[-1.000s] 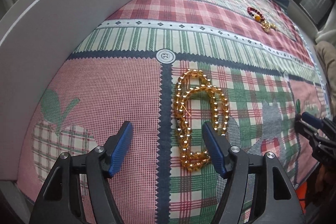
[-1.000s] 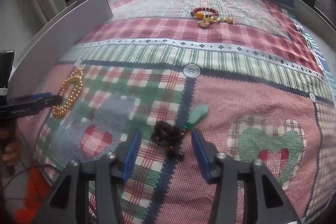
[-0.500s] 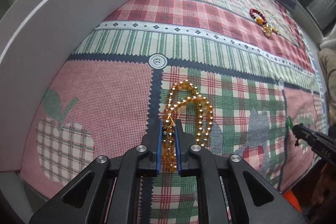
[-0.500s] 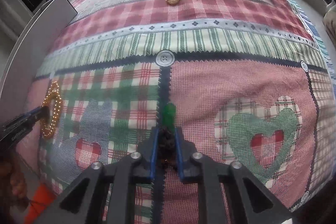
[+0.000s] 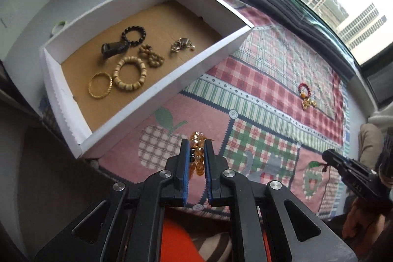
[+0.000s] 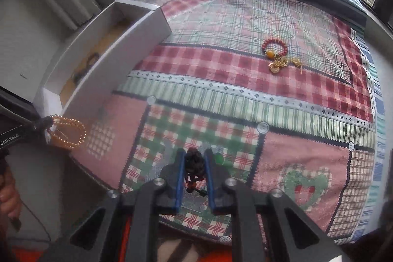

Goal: Organize jewelry
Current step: 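Carry the amber strand and green-pendant tassel into the white tray and release them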

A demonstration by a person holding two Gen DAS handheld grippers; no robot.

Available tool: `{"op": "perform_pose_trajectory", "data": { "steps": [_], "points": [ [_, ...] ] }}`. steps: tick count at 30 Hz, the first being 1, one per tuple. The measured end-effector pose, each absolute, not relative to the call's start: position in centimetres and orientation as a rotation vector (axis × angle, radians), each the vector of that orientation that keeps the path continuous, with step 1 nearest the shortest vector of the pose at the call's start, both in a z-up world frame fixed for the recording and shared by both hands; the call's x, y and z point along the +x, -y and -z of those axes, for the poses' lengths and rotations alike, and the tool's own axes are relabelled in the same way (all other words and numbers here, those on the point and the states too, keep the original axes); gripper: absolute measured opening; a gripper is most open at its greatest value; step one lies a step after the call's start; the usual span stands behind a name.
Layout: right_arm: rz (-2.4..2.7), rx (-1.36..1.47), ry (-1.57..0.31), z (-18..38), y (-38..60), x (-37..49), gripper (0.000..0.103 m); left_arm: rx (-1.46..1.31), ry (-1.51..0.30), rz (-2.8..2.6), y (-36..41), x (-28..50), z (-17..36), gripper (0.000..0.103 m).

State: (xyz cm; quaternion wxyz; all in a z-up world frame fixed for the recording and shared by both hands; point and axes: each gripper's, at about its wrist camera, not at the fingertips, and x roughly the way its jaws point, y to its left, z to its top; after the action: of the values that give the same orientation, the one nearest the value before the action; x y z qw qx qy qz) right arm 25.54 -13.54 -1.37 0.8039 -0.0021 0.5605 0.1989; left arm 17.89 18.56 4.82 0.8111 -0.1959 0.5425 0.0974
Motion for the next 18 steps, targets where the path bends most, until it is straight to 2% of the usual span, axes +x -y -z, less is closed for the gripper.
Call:
{"op": "perform_pose_trajectory", "data": {
  "steps": [4, 10, 18],
  "points": [
    [-0.58, -0.03, -1.135, -2.4, 6.6, 27.2, 0.015, -0.481, -1.104, -0.305, -23.0, 17.2, -7.0, 0.009],
    [-0.803, -0.086, -1.075, -5.8, -5.4, 30.4, 0.015, -0.52, -1.06, -0.437, -29.0, 17.9, -7.0, 0.009],
    [-0.99, -0.233, -1.161, -3.7, -19.8, 33.8, 0.016, -0.643, -1.088, -0.498, -35.5, 20.3, -3.2, 0.009]
  ]
}}
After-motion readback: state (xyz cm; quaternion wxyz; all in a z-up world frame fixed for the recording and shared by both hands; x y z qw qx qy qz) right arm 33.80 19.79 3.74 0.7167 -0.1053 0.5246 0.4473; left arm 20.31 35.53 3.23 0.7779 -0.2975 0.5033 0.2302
